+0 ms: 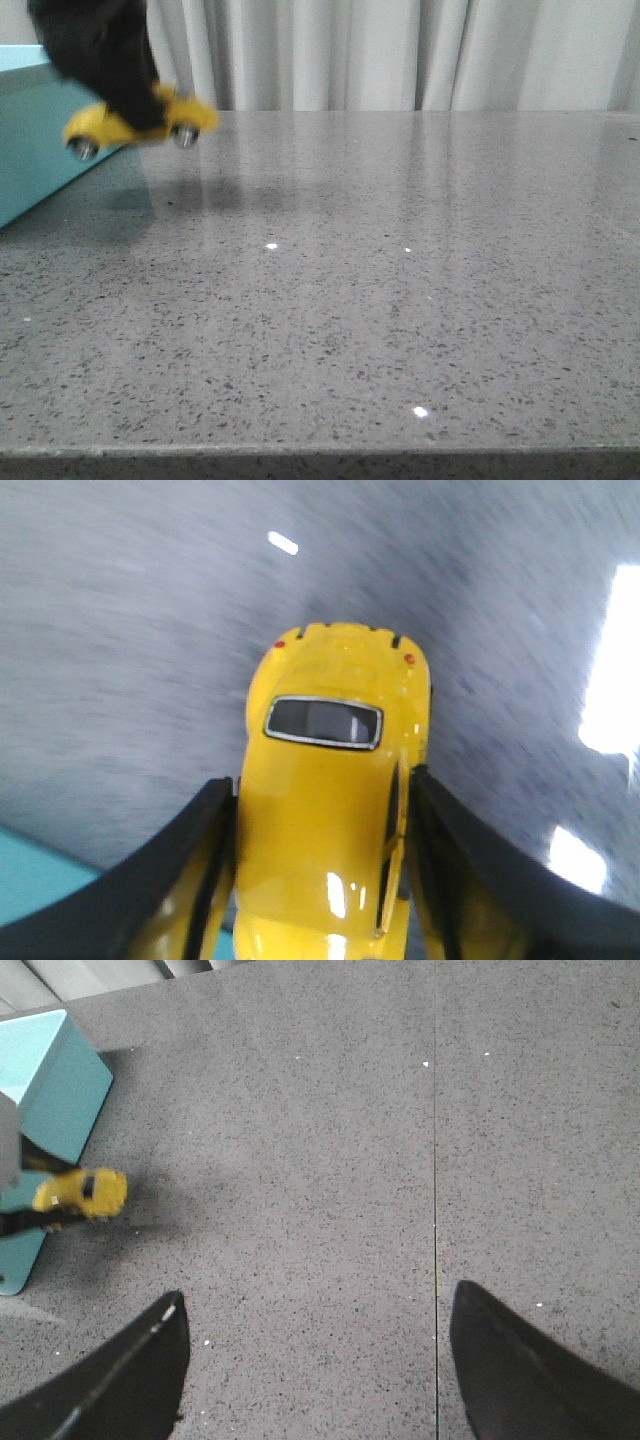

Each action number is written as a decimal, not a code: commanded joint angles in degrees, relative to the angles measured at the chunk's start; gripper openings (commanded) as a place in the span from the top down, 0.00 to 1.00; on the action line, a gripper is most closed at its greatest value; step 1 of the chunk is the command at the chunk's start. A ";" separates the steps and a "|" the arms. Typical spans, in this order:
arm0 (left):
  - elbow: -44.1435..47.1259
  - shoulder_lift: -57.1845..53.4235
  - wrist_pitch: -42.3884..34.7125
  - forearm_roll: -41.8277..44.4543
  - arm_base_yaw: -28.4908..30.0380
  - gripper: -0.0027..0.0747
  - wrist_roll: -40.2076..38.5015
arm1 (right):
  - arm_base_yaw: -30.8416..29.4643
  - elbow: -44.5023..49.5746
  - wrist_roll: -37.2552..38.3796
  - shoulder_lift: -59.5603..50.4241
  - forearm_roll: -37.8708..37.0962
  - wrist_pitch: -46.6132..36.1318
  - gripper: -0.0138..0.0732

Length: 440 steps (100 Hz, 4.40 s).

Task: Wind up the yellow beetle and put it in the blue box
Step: 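Move the car over the blue box with the left gripper and lower it, then open the left gripper to release the car inside the box and withdraw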

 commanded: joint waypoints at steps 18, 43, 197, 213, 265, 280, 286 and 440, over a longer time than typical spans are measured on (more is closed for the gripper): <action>-12.99 -7.43 -4.04 -0.04 4.22 0.75 -26.95 | 0.13 -1.21 -0.44 0.20 0.14 -3.72 0.22; -14.14 -9.04 -1.63 -0.04 16.01 0.73 -42.49 | 0.13 -1.21 -0.44 0.20 0.14 -3.18 0.22; -6.31 4.38 3.08 -0.35 26.55 0.46 -50.89 | 0.13 -1.21 -0.44 0.20 1.01 -3.48 0.22; -6.31 3.57 2.36 -0.35 26.55 0.46 -50.64 | 0.13 -1.21 -0.67 0.09 0.96 -3.97 0.22; -0.18 -11.32 -7.48 -1.52 26.55 0.99 -45.74 | 0.13 9.49 -6.61 -7.81 -6.35 -17.80 0.45; 7.01 -17.95 -13.15 -1.92 26.55 0.99 -45.69 | 0.13 16.17 -6.61 -12.15 -6.42 -21.33 0.87; 10.99 -20.92 -15.68 -2.42 26.55 0.99 -45.64 | 0.13 18.31 -6.61 -13.57 -6.42 -23.12 0.91; 64.20 -66.09 -46.83 -3.03 23.77 0.99 -45.54 | 0.13 48.06 -6.50 -35.88 -15.57 -50.26 0.92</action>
